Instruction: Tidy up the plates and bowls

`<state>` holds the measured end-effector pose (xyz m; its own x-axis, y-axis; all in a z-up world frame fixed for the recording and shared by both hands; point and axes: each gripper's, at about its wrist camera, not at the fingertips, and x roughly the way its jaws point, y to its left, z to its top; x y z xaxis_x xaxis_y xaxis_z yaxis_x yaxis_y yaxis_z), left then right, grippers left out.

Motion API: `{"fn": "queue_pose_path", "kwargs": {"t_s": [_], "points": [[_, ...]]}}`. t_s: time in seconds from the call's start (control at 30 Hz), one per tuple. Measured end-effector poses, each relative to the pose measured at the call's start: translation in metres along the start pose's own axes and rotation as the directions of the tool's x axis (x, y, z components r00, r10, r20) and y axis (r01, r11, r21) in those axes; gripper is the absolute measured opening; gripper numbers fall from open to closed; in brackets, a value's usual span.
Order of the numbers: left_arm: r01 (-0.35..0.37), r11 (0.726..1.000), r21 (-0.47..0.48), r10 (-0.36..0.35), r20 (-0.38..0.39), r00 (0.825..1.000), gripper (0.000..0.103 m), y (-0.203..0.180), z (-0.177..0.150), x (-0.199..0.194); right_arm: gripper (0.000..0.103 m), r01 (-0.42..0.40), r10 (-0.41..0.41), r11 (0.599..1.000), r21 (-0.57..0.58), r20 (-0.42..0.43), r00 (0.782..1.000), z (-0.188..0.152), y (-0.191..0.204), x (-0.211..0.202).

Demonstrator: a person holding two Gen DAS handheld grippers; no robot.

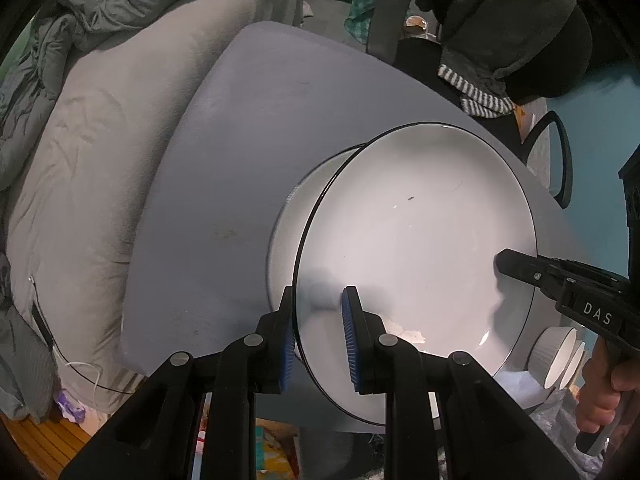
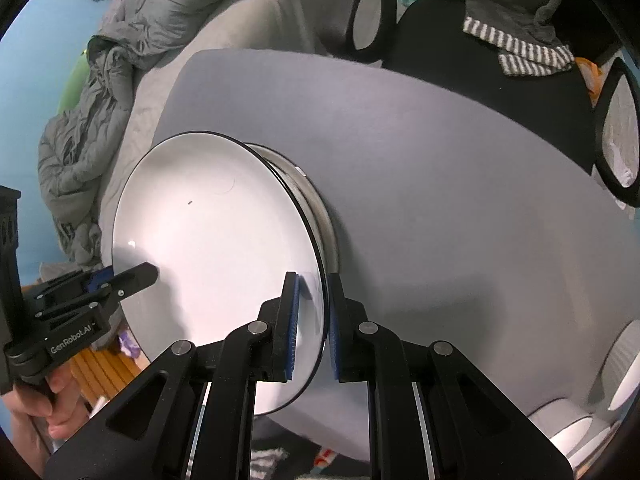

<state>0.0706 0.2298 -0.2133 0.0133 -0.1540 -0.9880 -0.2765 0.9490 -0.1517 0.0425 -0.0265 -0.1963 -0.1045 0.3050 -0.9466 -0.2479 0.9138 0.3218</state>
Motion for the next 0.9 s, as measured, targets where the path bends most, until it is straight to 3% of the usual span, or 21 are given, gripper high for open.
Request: {"fn": "queue_pose_path", "kwargs": {"t_s": [0.4, 0.6, 0.8, 0.9], "points": [[-0.026, 0.999, 0.040, 0.026, -0.007, 1.000, 0.021, 0.011, 0.006, 0.009, 0.014, 0.009, -0.008, 0.999, 0.035, -0.025, 1.000, 0.001, 0.008, 0.019], [-0.041, 0.998, 0.040, 0.043, -0.057, 0.997, 0.021, 0.015, 0.005, 0.023, 0.014, 0.039, -0.038, 0.999, 0.027, -0.042, 0.998, 0.003, 0.014, 0.028], [-0.059, 0.994, 0.092, 0.062, -0.031, 0.998, 0.021, 0.011, 0.000, 0.022, 0.015, 0.074, -0.073, 0.997, 0.029, -0.039, 0.997, 0.001, 0.016, 0.031], [-0.055, 0.995, 0.088, 0.059, -0.036, 0.998, 0.023, 0.013, 0.002, 0.022, 0.022, 0.070, -0.068, 0.997, 0.043, -0.049, 0.996, 0.003, 0.016, 0.031]]}}
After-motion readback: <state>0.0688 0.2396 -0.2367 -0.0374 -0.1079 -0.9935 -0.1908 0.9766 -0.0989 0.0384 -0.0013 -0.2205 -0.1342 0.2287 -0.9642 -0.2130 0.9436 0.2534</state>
